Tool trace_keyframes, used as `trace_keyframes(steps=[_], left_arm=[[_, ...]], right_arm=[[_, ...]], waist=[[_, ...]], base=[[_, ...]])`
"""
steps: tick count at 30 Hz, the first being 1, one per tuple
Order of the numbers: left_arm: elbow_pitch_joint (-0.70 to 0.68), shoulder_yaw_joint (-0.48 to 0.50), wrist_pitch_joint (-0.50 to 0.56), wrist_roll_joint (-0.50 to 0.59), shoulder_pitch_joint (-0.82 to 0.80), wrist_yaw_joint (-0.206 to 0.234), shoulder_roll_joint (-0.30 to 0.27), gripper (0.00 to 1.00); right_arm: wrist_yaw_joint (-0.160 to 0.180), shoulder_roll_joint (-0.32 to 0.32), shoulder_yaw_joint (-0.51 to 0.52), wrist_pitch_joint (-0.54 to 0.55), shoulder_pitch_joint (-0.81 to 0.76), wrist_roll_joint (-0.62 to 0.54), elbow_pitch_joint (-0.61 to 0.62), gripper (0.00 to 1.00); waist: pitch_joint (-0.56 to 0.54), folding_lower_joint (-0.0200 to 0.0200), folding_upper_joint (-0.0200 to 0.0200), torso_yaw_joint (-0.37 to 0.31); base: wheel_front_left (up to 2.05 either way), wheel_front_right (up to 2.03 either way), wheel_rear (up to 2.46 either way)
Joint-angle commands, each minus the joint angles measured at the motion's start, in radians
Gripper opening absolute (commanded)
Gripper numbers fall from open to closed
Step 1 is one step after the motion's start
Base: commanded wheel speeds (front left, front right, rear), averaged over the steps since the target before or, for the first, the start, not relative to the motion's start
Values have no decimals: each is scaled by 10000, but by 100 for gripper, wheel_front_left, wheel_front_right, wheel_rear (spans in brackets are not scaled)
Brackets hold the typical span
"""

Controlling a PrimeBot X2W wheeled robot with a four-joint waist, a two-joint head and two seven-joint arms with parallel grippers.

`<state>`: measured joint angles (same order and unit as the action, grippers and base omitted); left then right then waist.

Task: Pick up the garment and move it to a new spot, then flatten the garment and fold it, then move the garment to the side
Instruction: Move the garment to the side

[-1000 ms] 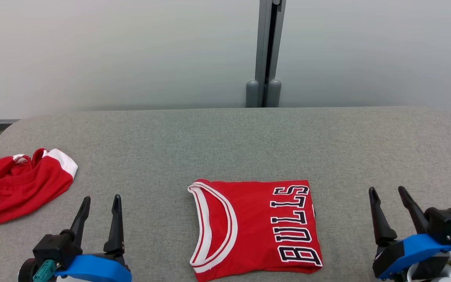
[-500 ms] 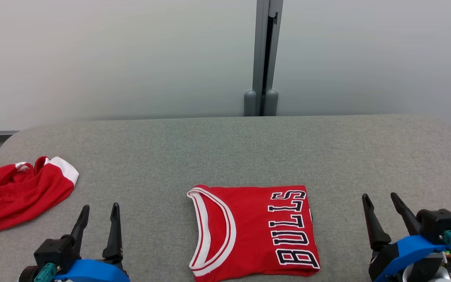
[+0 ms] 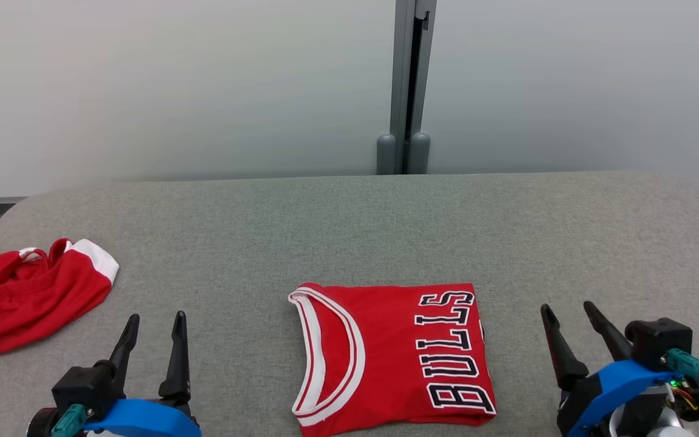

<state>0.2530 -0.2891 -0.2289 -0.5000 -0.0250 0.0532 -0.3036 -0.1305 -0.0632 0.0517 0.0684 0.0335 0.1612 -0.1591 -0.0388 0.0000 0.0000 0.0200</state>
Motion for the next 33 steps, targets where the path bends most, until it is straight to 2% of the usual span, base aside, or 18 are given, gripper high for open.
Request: trace_keyframes(steps=[1, 4, 8, 15, 20, 25, 30, 31, 32, 33], left_arm=[[-71, 14, 5, 42, -146, 60, -57, 100], [-138, 12, -19, 46, -211, 77, -63, 100], [-226, -5, -25, 0, -288, 50, -45, 100], [-495, -101, -28, 95, -726, -17, -79, 100], [-470, -182, -96, 172, -1085, -88, -34, 100], [-423, -192, -138, 178, -1245, -115, -36, 100], [-440, -186, -198, 205, -1260, -48, -20, 100], [-445, -205, -193, 212, -1277, -40, -4, 100], [-444, -224, -193, 216, -1299, -44, 4, 100], [-440, -241, -197, 217, -1324, -49, 14, 100]], right_arm=[[-5, -91, -213, 137, 253, 107, 24, 100], [-5, -106, -475, 503, 625, 341, 12, 100], [-5, -261, -1134, 1642, 1239, 445, -385, 100], [-3, 12, -902, 2912, 2231, 413, -1557, 100], [-5, 111, -662, 3214, 2486, 342, -2571, 100], [-5, 114, -952, 3184, 2369, 1128, -3260, 100], [-3, 119, -1281, 3565, 2158, 1275, -3880, 100], [-3, 121, -1401, 3637, 2162, 1380, -3932, 98], [-5, 139, -1501, 3703, 2173, 1451, -3977, 75], [-5, 159, -1648, 3722, 2198, 1388, -3986, 30]], waist=[[42, 0, 0, 28], [130, 0, 0, 65], [332, 0, 0, 168], [1051, 0, 0, 483], [1450, 0, 0, 717], [1612, 0, 0, 802], [1681, 0, 0, 748], [1698, 0, 0, 739], [1717, 0, 0, 728], [1736, 0, 0, 719]], base=[[0, 0, 0], [0, 0, 0], [0, 0, 0], [0, 0, 0], [0, 0, 0], [0, 0, 0], [0, 0, 0], [0, 0, 0], [0, 0, 0], [0, 0, 0]])
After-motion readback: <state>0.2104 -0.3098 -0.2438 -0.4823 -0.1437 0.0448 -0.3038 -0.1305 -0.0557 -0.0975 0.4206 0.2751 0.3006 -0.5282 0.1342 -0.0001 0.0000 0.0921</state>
